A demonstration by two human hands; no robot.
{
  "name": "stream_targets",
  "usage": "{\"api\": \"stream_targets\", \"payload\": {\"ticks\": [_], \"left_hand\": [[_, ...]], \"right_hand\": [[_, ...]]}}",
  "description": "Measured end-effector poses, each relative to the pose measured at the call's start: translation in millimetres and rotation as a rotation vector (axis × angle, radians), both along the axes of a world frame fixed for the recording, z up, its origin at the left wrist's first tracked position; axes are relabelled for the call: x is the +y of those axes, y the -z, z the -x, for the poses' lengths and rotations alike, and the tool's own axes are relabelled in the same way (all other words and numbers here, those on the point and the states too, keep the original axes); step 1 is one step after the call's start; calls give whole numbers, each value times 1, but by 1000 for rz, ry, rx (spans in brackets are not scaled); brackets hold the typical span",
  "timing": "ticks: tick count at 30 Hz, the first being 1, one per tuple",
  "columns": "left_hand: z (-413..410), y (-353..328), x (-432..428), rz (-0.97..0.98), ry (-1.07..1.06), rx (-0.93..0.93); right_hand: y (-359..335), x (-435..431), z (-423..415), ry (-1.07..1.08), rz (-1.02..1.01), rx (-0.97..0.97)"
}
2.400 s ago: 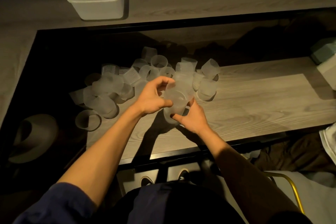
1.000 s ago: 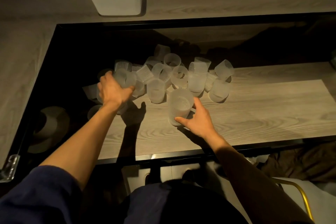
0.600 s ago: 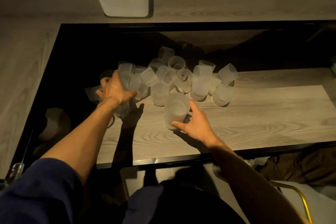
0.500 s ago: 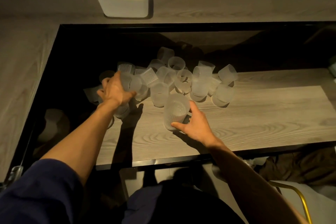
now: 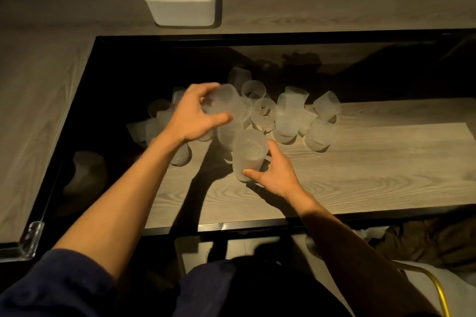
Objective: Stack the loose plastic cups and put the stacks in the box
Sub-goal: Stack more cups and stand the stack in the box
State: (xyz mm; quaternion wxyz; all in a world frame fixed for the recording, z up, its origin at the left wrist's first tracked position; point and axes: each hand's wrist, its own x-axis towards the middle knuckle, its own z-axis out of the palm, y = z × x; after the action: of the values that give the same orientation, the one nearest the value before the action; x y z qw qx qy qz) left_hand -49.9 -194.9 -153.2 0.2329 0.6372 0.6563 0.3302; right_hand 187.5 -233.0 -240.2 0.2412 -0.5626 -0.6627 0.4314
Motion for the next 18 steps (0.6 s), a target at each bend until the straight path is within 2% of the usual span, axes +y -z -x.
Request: {"api": "stream_targets", "payload": {"ticks": [5,10,18], "left_hand": [[-38,1,-22,92,254,-4],[-52,12,-35,73,264,5],[-58,8,-42,42,235,145]], "right_hand": [[1,1,-3,-12,-16,7],[3,0,-4,-21,-4,42],[4,0,-6,-59,-3,30]]}}
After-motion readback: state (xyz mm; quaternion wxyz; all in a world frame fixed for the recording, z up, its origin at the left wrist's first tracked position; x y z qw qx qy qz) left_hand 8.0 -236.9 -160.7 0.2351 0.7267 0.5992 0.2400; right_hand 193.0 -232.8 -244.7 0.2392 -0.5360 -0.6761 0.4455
